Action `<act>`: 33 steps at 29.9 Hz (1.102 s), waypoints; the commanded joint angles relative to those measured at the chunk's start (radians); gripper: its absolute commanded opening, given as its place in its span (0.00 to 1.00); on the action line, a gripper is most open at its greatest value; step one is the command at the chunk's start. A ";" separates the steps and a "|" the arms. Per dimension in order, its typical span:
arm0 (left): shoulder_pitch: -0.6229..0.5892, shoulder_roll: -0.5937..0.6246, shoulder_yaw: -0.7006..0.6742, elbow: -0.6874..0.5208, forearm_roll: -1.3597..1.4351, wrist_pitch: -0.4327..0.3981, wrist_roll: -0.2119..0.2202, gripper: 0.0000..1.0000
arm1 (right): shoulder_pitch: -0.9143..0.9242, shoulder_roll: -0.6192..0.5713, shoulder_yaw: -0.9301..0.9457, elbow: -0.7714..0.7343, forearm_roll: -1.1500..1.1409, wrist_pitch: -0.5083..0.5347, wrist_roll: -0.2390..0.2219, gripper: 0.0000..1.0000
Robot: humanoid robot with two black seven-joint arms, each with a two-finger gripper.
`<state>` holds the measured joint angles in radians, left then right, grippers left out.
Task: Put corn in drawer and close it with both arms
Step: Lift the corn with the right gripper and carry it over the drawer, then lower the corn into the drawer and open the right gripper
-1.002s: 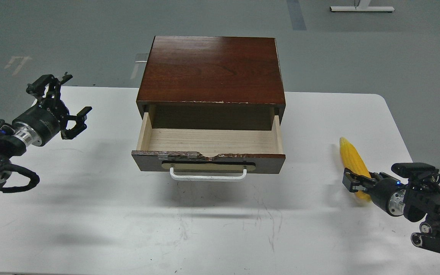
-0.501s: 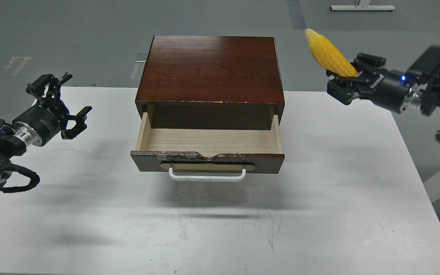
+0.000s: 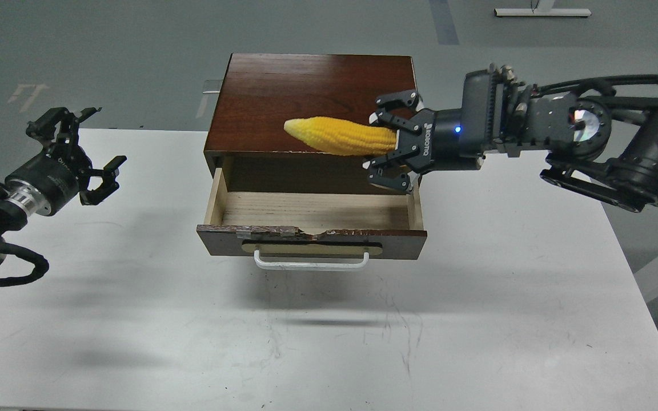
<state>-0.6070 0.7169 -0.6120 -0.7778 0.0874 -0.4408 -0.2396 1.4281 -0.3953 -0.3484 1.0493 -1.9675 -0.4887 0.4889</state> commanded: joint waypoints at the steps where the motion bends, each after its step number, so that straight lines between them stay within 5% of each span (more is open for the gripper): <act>1: 0.003 0.013 0.000 0.000 -0.001 -0.002 -0.009 0.98 | -0.008 0.059 -0.006 -0.020 -0.001 0.000 0.000 0.19; 3: 0.010 0.022 0.000 0.000 -0.001 -0.006 -0.018 0.98 | -0.011 0.076 -0.001 -0.038 0.002 0.000 0.000 0.47; 4: 0.010 0.022 0.000 0.000 -0.001 -0.006 -0.018 0.98 | -0.011 0.076 -0.001 -0.038 0.002 0.000 0.000 0.47; 6: 0.015 0.026 0.000 0.000 -0.001 -0.009 -0.020 0.98 | -0.014 0.082 -0.001 -0.040 0.004 0.000 0.000 0.79; 9: 0.015 0.027 -0.002 0.000 -0.006 -0.007 -0.020 0.98 | -0.037 0.085 0.005 -0.046 0.015 0.000 0.000 0.98; 24: 0.015 0.022 -0.009 0.000 -0.011 0.002 -0.020 0.98 | -0.045 0.107 0.164 -0.003 0.238 0.000 0.000 1.00; 30: 0.015 0.022 -0.008 0.000 -0.011 0.010 -0.020 0.98 | 0.069 0.101 0.229 0.029 0.697 0.000 0.000 1.00; 33: 0.015 0.024 -0.005 -0.001 -0.011 0.011 -0.020 0.98 | 0.133 0.069 0.246 0.037 1.074 0.083 0.000 1.00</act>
<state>-0.5918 0.7387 -0.6201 -0.7782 0.0766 -0.4312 -0.2593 1.5083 -0.2978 -0.1181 1.0792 -1.2044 -0.4706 0.4886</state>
